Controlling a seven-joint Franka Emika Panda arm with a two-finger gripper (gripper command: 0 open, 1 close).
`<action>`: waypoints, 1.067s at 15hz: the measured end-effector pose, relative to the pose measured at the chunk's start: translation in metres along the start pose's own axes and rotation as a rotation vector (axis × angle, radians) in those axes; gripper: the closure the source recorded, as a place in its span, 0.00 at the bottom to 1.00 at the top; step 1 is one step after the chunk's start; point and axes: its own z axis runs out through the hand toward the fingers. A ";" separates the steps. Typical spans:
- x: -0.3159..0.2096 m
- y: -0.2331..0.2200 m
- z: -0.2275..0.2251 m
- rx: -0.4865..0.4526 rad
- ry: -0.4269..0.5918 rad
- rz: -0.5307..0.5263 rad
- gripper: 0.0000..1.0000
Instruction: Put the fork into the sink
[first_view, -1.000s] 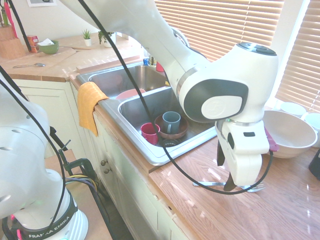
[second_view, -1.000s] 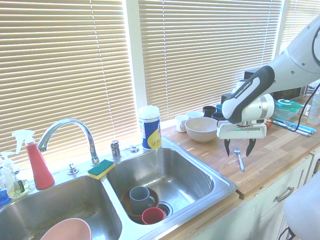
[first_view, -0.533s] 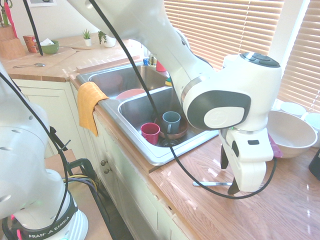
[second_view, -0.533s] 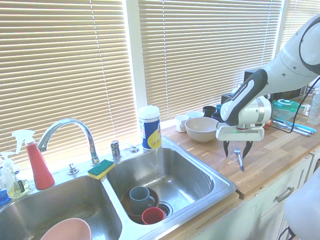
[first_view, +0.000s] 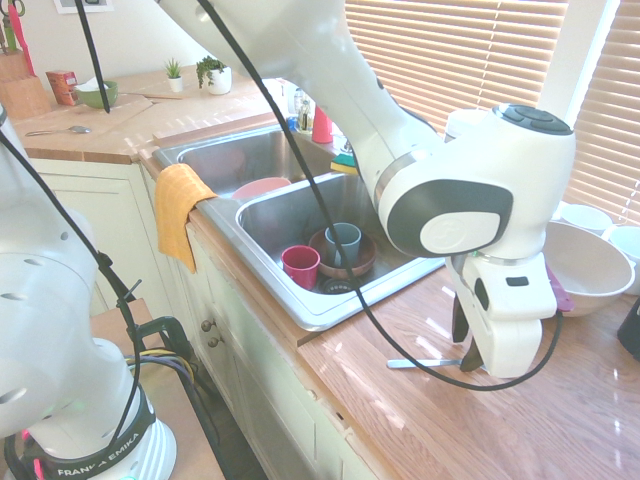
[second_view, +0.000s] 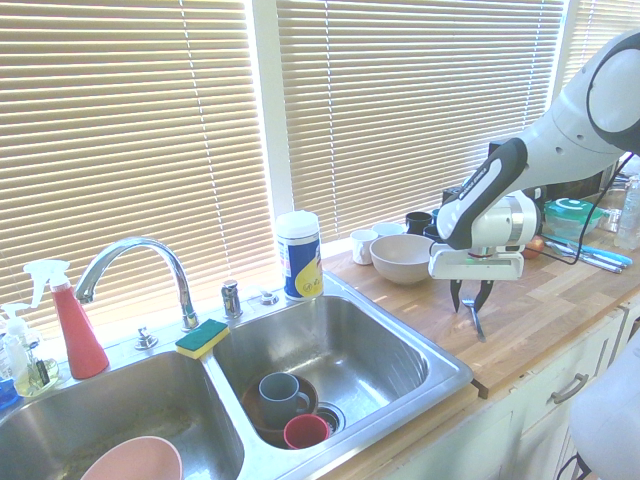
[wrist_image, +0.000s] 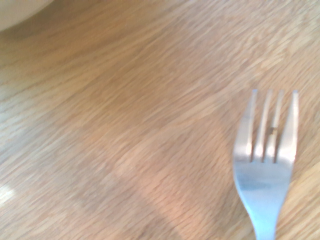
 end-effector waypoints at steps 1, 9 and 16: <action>0.000 -0.001 0.000 0.000 0.000 -0.001 1.00; 0.003 -0.003 0.000 0.010 0.007 -0.004 1.00; 0.050 -0.015 -0.093 0.130 0.015 0.004 1.00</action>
